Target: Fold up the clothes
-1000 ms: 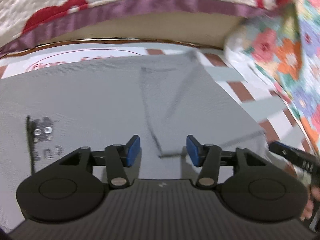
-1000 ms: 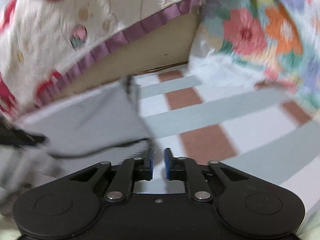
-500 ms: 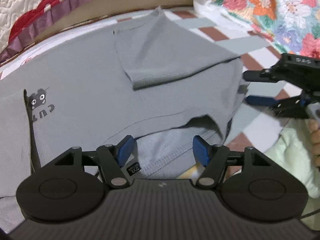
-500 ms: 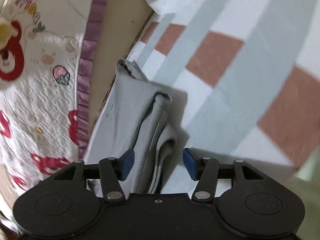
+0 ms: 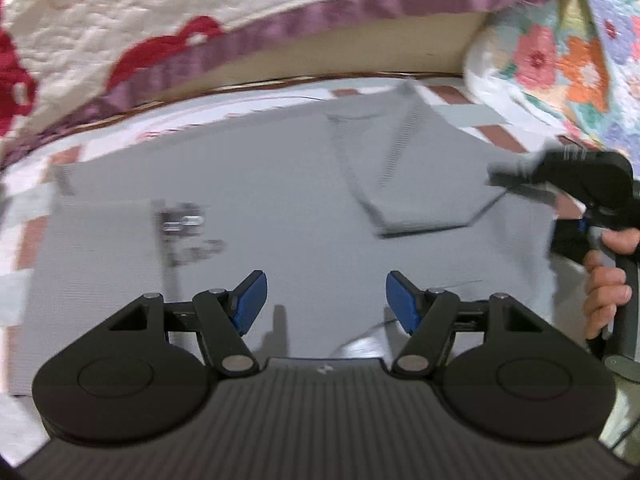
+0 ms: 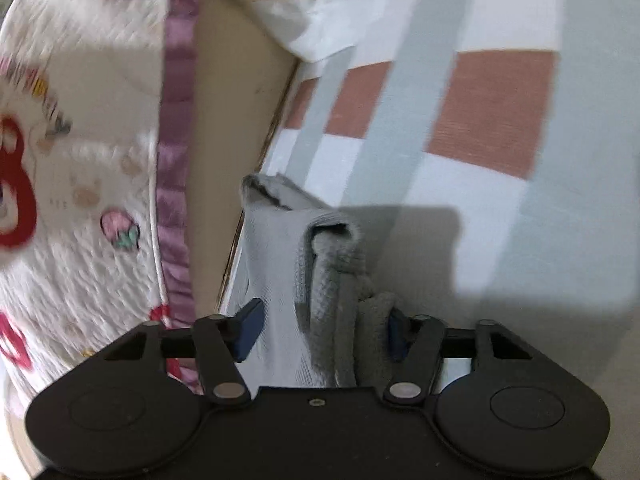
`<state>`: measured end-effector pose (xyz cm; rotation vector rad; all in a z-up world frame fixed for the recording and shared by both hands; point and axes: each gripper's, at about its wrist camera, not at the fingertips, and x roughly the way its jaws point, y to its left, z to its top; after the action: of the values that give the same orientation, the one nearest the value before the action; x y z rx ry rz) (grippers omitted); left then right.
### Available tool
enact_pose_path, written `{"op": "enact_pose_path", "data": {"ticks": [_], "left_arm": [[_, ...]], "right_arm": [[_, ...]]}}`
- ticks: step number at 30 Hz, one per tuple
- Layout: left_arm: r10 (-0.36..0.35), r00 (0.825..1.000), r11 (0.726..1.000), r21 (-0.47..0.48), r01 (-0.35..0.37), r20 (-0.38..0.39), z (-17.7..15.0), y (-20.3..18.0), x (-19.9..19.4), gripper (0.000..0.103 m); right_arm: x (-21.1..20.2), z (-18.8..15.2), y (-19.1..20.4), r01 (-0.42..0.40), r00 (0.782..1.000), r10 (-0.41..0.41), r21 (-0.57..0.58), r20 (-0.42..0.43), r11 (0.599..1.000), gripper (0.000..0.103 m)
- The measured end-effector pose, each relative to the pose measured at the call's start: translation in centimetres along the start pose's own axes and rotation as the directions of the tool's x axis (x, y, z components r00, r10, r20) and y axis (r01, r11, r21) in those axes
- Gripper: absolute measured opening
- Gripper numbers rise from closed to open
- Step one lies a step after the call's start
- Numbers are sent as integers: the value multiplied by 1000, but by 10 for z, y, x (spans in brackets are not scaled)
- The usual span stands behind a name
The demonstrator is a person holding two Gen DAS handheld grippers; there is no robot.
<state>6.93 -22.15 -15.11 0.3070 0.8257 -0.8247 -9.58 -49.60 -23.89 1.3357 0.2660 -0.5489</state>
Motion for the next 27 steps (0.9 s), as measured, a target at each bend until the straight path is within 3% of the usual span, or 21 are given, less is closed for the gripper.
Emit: {"op": "enact_pose_path", "data": {"ticks": [5, 8, 11, 14, 16, 20, 24, 27], "left_arm": [[98, 995, 995, -27, -99, -28, -14, 58, -19, 65], [126, 991, 988, -87, -130, -49, -22, 95, -27, 65], [106, 993, 972, -208, -113, -44, -21, 131, -36, 65], [93, 996, 950, -300, -90, -5, -24, 160, -48, 65], [69, 997, 934, -354, -53, 34, -29, 176, -54, 65], [43, 996, 905, -426, -4, 81, -43, 197, -56, 65], [-29, 988, 834, -541, 106, 150, -74, 217, -59, 65], [-71, 977, 797, -577, 177, 202, -98, 227, -62, 65]], "right_arm": [[-7, -3, 18, -14, 999, 21, -224, 29, 975, 20], [-11, -3, 45, -54, 998, 63, -388, 10, 920, 20], [-2, -9, 91, -157, 987, 125, -504, -97, 849, 19], [10, -31, 151, -308, 948, 176, -625, -265, 717, 19], [22, -58, 192, -412, 903, 162, -690, -399, 595, 19], [48, -150, 213, -485, 853, 6, -788, -522, 380, 19], [74, -244, 228, -558, 796, -176, -815, -579, 155, 19], [74, -285, 206, -541, 814, -236, -841, -531, 25, 19]]}}
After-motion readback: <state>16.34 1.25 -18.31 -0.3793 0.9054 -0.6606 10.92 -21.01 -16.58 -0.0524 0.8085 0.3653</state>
